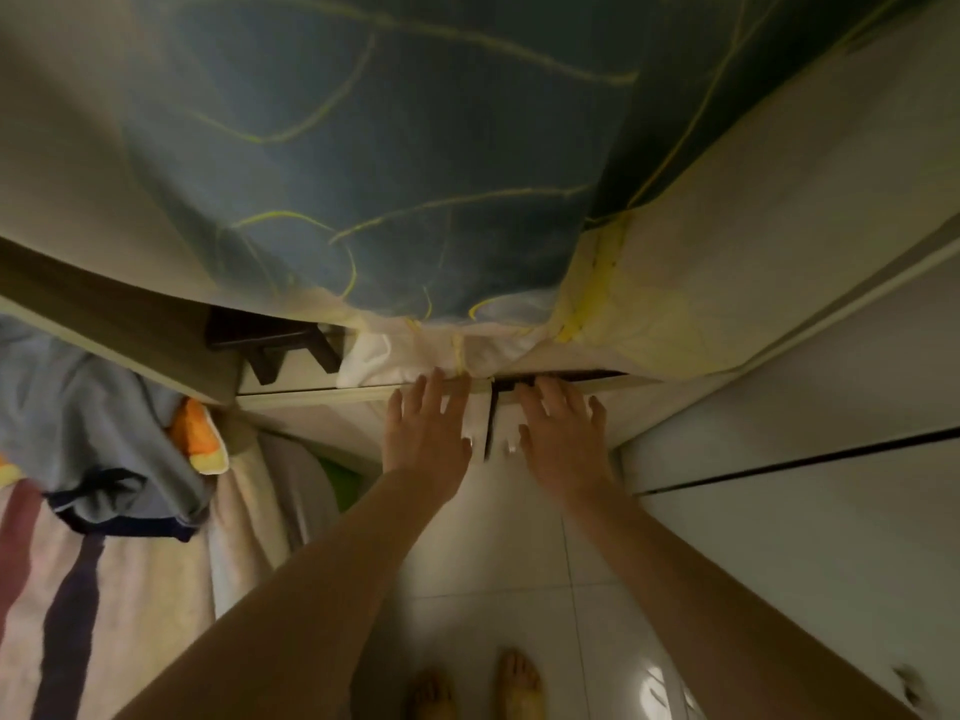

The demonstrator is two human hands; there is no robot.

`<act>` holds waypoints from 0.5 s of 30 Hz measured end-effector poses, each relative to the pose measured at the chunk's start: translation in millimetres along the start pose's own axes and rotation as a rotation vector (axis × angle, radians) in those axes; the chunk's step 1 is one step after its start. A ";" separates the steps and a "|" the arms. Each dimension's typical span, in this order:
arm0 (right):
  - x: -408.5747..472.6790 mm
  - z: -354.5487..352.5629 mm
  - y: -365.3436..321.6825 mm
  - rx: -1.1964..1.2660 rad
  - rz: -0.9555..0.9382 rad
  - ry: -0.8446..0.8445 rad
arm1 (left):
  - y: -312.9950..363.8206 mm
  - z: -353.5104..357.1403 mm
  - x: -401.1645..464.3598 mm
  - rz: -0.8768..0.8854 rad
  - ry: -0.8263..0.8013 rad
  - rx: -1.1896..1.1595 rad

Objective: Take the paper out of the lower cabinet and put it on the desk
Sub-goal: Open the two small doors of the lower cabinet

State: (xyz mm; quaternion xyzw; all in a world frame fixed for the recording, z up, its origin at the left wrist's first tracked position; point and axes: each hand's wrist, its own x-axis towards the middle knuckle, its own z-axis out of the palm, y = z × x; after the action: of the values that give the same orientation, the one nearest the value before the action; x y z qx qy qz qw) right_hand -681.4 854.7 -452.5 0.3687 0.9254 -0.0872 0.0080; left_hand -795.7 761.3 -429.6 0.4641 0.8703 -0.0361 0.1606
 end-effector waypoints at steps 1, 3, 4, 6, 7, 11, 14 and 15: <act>-4.0 -0.2 0.2 0.005 0.004 0.018 | -0.8 1.1 -0.3 0.004 0.039 -0.018; -16.6 2.3 3.1 0.000 0.010 0.028 | -3.0 3.6 -1.9 0.015 0.107 -0.061; -25.0 4.5 5.5 -0.005 0.008 0.025 | -4.0 5.3 -2.9 0.019 0.128 -0.077; -43.6 9.3 11.5 0.009 0.000 0.027 | -5.3 9.9 -5.8 0.020 0.153 -0.099; -52.2 10.8 15.0 0.024 -0.004 0.029 | -4.9 12.2 -6.8 0.021 0.165 -0.108; -80.3 13.8 27.8 0.038 -0.031 0.048 | -2.5 17.7 -16.8 0.018 0.163 -0.118; -97.0 8.7 34.5 0.013 -0.081 0.073 | -3.1 21.5 -34.7 0.024 0.123 -0.085; -101.2 5.7 36.2 0.006 -0.091 0.066 | -2.8 21.5 -41.0 0.019 0.114 -0.090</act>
State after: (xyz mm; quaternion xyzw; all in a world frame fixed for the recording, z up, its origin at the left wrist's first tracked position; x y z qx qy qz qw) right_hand -583.3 810.6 -455.8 0.3287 0.9408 -0.0779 -0.0278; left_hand -771.5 722.5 -437.4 0.4659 0.8744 0.0310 0.1319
